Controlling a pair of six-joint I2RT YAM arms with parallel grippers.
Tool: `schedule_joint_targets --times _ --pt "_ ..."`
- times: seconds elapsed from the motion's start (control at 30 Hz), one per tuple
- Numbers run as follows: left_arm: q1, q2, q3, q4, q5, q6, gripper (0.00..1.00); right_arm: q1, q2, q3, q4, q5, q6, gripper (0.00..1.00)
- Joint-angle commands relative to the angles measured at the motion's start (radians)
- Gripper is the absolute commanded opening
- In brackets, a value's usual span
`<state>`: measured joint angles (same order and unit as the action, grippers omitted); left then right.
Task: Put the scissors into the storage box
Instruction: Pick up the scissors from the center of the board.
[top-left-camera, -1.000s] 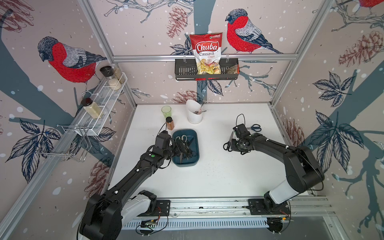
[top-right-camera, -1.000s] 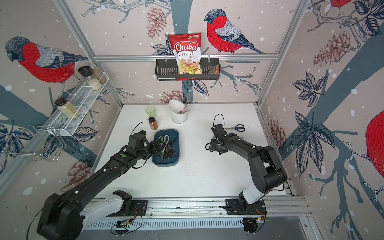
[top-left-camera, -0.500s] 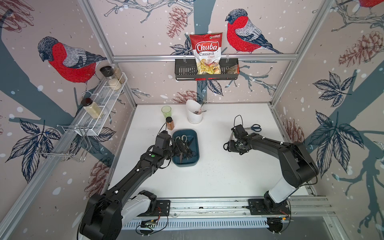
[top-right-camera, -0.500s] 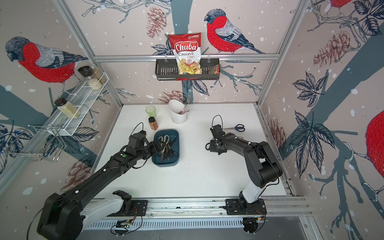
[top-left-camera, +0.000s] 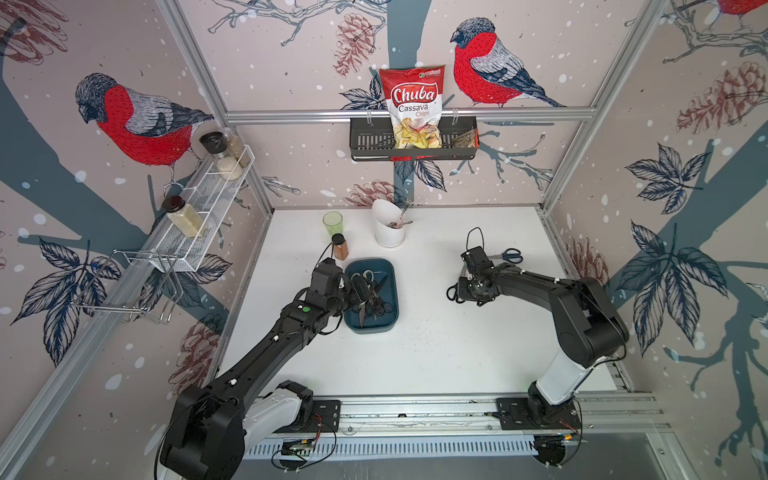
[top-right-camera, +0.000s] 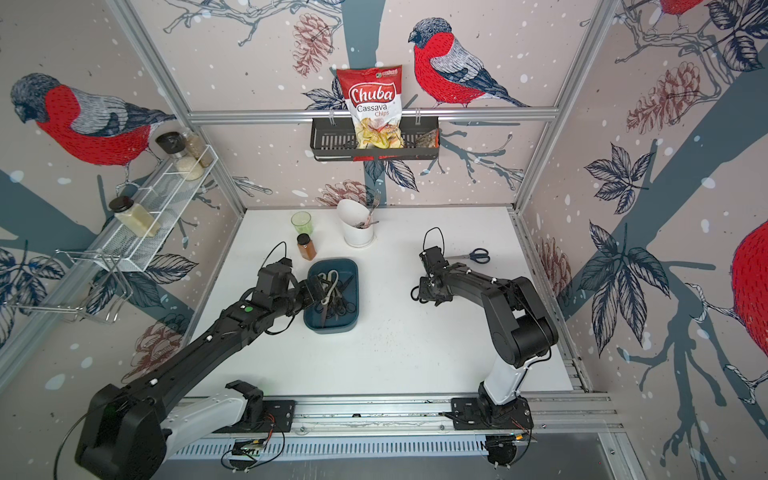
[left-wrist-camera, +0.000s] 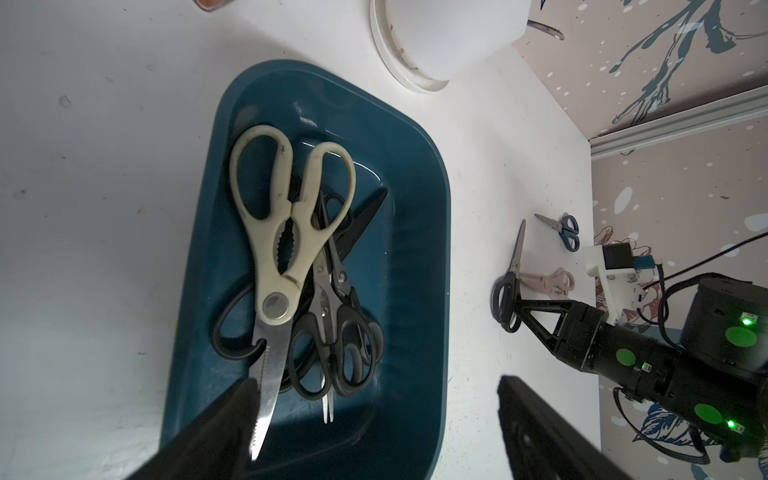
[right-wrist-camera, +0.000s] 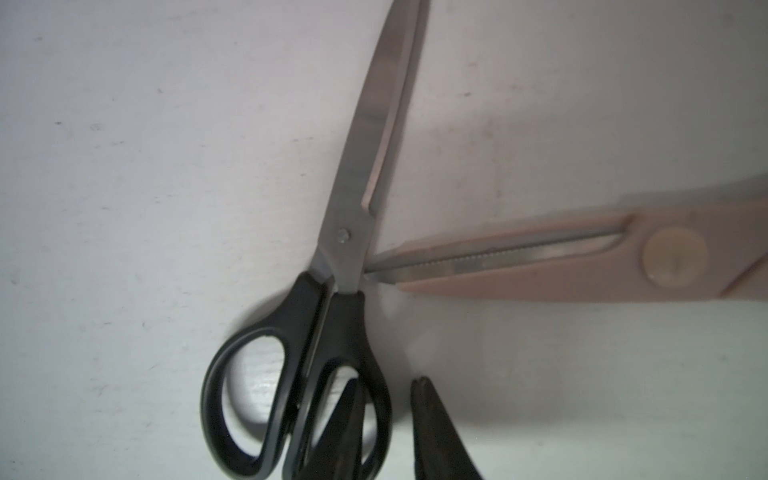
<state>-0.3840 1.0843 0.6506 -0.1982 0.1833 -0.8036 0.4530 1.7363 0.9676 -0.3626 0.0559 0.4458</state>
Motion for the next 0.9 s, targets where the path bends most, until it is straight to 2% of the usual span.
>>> schedule_joint_targets --times 0.0,0.27,0.73,0.87 --pt "-0.003 0.003 0.010 0.004 -0.007 0.020 0.93 -0.002 0.017 0.000 -0.019 0.013 -0.008 0.25" --pt "-0.003 0.001 0.010 0.002 -0.008 0.021 0.93 0.000 0.037 -0.011 -0.023 0.032 -0.024 0.20" --pt "-0.003 -0.018 0.016 -0.013 -0.050 0.034 0.94 0.009 0.046 -0.011 -0.012 0.035 -0.062 0.01" --pt "0.000 -0.020 0.003 0.000 -0.068 0.013 0.95 0.027 0.019 0.003 -0.009 0.020 -0.081 0.00"
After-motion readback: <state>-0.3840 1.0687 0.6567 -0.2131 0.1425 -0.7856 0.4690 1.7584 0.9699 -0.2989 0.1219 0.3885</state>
